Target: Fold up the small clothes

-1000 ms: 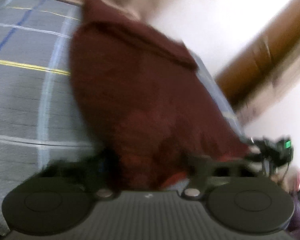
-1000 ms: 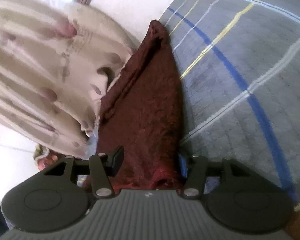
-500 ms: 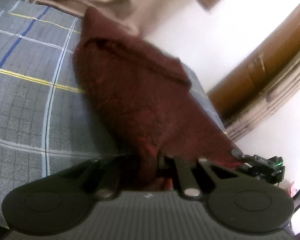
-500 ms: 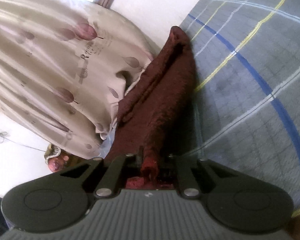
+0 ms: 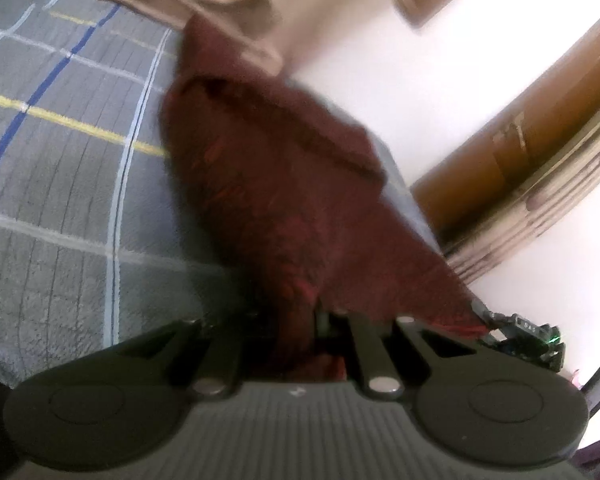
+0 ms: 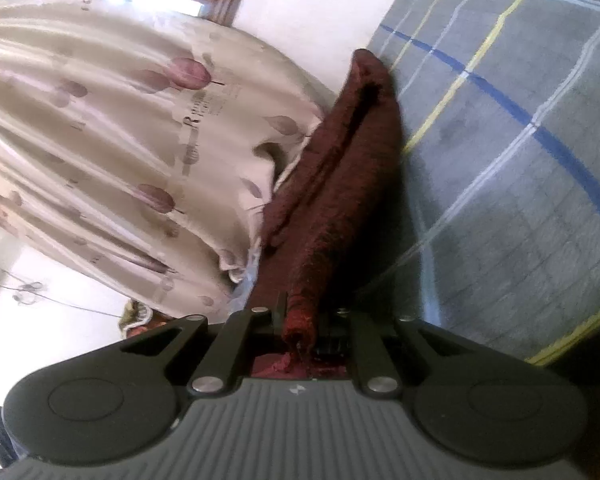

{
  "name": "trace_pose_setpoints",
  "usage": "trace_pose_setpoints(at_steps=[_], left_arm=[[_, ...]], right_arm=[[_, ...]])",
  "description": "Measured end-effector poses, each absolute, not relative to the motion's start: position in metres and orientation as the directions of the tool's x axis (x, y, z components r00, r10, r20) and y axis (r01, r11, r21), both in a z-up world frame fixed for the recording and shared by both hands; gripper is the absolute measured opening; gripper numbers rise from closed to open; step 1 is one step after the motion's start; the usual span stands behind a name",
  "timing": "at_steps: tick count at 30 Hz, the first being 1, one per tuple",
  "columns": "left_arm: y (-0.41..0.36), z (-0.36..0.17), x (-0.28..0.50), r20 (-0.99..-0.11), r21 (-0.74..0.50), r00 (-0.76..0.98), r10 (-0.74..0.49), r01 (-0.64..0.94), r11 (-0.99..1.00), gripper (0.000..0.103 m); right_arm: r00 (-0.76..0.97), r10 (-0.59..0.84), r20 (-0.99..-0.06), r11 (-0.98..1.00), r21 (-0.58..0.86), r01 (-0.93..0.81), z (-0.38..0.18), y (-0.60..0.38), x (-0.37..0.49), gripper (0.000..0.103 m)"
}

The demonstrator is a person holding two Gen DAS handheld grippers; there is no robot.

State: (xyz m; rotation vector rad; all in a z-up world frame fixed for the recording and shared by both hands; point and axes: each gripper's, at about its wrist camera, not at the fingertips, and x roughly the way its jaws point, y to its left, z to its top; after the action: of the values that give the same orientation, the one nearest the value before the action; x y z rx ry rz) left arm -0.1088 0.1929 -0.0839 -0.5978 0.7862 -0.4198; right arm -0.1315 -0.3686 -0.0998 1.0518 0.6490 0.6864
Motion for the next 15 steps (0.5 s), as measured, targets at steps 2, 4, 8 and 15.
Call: trace_pose_setpoints(at_steps=[2, 4, 8, 15], left_arm=[[0.193, -0.075, -0.106, -0.508, -0.648, 0.654, -0.561, 0.139, 0.749, 0.01], [0.194, -0.064, -0.102, -0.481, -0.655, 0.671, -0.564, 0.153, 0.74, 0.01], [0.191, -0.04, -0.094, -0.437, -0.638, 0.702, -0.562, 0.198, 0.744, 0.01], [0.191, -0.006, -0.061, -0.379, -0.616, 0.749, -0.544, 0.234, 0.752, 0.01]], right_arm=[[0.627, 0.77, -0.117, 0.306, 0.93, -0.203, -0.093, -0.371, -0.13, 0.015], [0.633, 0.769, -0.091, 0.285, 0.934, -0.213, -0.086, -0.373, -0.126, 0.015], [0.635, 0.771, -0.052, 0.268, 0.93, -0.25, -0.067, -0.379, -0.114, 0.015], [0.643, 0.766, -0.001, 0.256, 0.918, -0.304, -0.035, -0.386, -0.078, 0.015]])
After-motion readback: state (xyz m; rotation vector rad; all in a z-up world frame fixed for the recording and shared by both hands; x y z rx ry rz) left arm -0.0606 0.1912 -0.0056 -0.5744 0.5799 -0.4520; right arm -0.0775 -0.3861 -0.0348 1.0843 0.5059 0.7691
